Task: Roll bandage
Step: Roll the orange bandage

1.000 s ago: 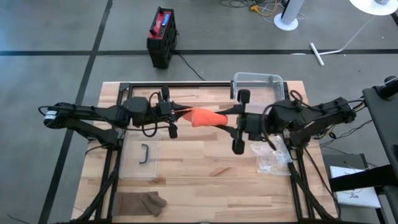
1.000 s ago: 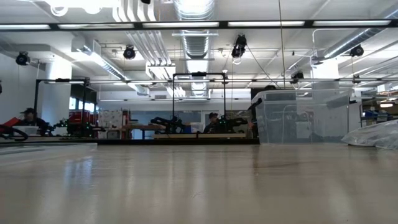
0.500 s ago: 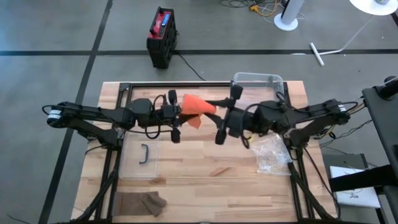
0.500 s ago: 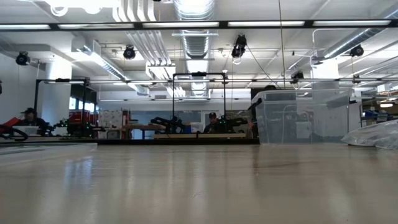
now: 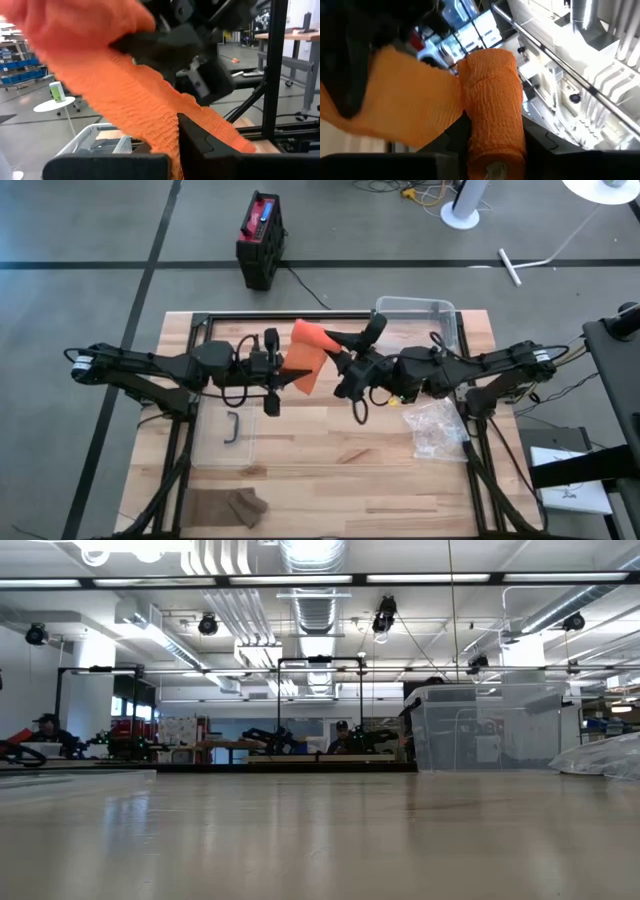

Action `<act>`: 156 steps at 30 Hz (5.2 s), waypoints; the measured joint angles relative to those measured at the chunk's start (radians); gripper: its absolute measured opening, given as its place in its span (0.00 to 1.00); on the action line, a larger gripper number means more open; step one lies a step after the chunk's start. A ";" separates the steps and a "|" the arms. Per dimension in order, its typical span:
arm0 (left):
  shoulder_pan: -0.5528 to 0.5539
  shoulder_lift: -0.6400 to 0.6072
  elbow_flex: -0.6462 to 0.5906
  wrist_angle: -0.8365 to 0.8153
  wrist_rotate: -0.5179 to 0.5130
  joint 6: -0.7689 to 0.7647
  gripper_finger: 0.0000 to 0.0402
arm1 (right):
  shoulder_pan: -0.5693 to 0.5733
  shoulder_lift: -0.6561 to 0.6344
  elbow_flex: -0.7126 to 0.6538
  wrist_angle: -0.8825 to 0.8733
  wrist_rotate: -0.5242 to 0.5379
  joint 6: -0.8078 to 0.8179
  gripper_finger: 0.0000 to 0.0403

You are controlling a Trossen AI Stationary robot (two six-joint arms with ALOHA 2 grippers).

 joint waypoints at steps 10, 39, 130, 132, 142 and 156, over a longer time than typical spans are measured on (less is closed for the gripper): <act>-0.005 -0.006 0.000 0.054 0.045 -0.070 0.00 | -0.005 0.048 0.000 -0.030 0.035 -0.096 0.25; -0.025 -0.011 0.001 0.143 0.029 -0.187 0.35 | -0.005 0.097 0.000 -0.243 -0.179 0.063 0.24; 0.086 0.274 0.690 -1.081 0.113 -0.284 0.52 | -0.011 0.103 -0.001 -0.376 -0.259 0.129 0.26; 0.084 0.286 0.721 -1.102 0.163 -0.275 0.55 | -0.013 0.103 -0.001 -0.376 -0.268 0.129 0.25; 0.114 0.285 0.757 -1.214 0.312 -0.119 0.67 | 0.018 0.103 -0.001 -0.328 -0.276 0.028 0.25; 0.102 0.145 0.754 -1.212 0.301 -0.060 0.69 | 0.027 0.102 -0.001 -0.294 -0.265 0.006 0.23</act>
